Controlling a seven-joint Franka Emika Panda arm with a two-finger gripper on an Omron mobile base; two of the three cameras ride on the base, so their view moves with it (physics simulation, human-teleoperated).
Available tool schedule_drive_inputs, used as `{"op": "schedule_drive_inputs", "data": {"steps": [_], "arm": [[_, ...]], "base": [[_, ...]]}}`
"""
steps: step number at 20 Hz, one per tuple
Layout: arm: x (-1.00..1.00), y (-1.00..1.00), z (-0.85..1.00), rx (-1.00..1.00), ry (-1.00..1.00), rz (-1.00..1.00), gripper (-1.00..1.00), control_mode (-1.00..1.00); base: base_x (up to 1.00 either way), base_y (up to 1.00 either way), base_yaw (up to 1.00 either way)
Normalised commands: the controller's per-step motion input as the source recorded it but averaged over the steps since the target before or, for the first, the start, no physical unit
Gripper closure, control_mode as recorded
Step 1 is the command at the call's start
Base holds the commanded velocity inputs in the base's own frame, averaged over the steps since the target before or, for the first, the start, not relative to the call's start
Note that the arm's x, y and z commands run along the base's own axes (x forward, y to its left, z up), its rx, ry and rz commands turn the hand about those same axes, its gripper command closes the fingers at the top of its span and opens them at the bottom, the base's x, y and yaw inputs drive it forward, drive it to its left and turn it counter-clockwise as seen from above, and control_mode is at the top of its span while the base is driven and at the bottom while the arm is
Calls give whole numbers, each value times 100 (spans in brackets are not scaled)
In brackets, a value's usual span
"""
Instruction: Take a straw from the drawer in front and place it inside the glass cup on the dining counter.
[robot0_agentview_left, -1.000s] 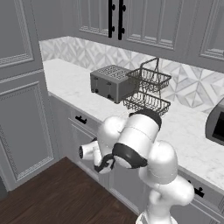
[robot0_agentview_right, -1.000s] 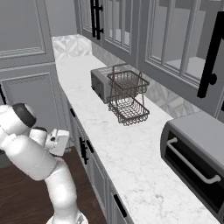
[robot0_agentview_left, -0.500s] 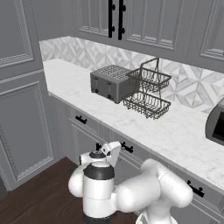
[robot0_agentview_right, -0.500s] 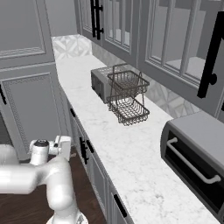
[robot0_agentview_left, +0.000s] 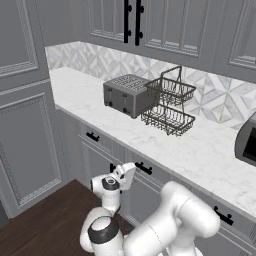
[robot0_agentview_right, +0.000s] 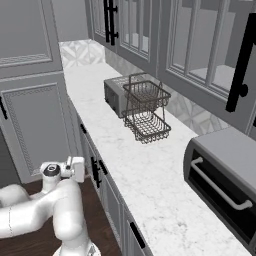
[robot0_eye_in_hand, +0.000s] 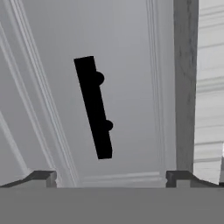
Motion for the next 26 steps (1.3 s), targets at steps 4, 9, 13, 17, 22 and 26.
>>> {"op": "schedule_drive_inputs", "data": {"steps": [4, 9, 13, 17, 22, 26], "arm": [[34, -26, -20, 0, -4, 17, -100, -100], [34, -15, -25, 0, 0, 19, -100, -100], [28, -4, -16, 0, 0, 3, -100, -100], [19, -6, -1, -1, 0, 0, -100, -100], [11, -6, -4, -3, 0, 0, -100, -100], [23, -9, -24, -5, 0, 0, -100, -100]], "base": [[0, 0, 0], [0, 0, 0], [0, 0, 0], [0, 0, 0], [0, 0, 0], [0, 0, 0]]}}
